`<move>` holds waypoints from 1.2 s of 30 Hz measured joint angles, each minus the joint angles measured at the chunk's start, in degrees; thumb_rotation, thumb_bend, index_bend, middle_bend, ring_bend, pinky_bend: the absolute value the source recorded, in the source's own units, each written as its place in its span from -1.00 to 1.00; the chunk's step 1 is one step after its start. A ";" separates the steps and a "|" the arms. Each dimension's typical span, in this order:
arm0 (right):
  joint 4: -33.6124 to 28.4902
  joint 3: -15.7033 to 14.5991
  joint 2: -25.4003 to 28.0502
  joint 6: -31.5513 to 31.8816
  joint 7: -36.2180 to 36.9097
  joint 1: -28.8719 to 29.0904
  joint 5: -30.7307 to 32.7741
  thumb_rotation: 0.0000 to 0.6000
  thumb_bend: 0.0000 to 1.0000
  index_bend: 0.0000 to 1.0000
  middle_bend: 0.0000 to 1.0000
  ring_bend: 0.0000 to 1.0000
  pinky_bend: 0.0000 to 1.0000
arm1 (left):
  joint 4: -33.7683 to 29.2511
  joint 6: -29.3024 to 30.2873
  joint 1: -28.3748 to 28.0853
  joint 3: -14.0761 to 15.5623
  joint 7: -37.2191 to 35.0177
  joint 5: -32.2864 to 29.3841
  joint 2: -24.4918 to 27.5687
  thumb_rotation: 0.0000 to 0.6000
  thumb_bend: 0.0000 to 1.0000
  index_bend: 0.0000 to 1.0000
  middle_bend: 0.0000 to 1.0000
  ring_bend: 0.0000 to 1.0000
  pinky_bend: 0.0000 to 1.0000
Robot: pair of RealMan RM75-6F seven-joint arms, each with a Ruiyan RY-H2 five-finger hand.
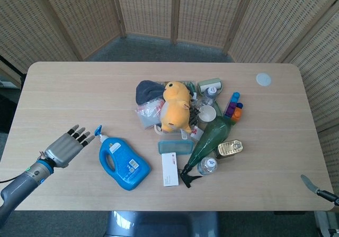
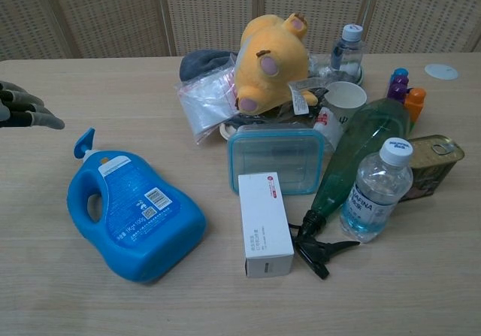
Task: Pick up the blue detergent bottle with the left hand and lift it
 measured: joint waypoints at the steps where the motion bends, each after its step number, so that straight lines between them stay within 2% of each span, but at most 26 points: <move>1: -0.04 0.01 0.00 -0.08 0.01 0.04 0.06 0.69 -1.00 -1.00 -1.00 -1.00 -1.00 | 1.04 0.16 0.03 -0.36 0.55 -0.34 -1.15 1.00 -1.00 -1.00 -1.00 -1.00 -1.00; 15: 0.37 -0.35 0.27 -0.36 0.39 0.17 -0.47 0.69 -1.00 -1.00 -1.00 -1.00 -1.00 | 16.54 1.15 0.62 -5.32 -0.54 -4.38 -16.65 1.00 -1.00 -1.00 -1.00 -1.00 -1.00; 26: 0.44 -0.43 0.52 -0.30 1.09 0.17 -0.52 0.69 -1.00 -1.00 -1.00 -1.00 -1.00 | 24.41 -0.60 -1.30 -8.01 -1.07 -6.40 -24.36 1.00 -1.00 -0.98 -1.00 -1.00 -1.00; 28: 0.42 -0.45 0.56 -0.27 1.29 0.17 -0.55 0.69 -1.00 -1.00 -1.00 -1.00 -1.00 | 24.83 -0.68 -1.59 -8.13 -1.02 -6.18 -25.05 1.00 -1.00 -0.92 -1.00 -1.00 -0.98; 31: 0.52 -0.51 0.66 -0.20 1.61 0.13 -0.66 0.69 -1.00 -1.00 -1.00 -1.00 -1.00 | 25.48 -0.34 -1.76 -8.16 -1.28 -5.09 -25.99 1.00 -1.00 -0.76 -0.92 -1.00 -0.85; 34: 0.48 -0.60 0.78 -0.07 1.94 0.07 -0.91 0.69 -1.00 -1.00 -1.00 -1.00 -1.00 | 26.62 -0.36 -1.89 -8.07 -1.55 -4.59 -27.24 1.00 -1.00 -0.60 -0.78 -1.00 -0.69; 36: 0.42 -0.63 0.89 0.00 2.25 0.03 -0.95 0.69 -1.00 -1.00 -1.00 -1.00 -1.00 | 27.43 -0.45 -1.97 -8.03 -1.55 -4.45 -28.14 1.00 -1.00 -0.46 -0.65 -0.93 -0.57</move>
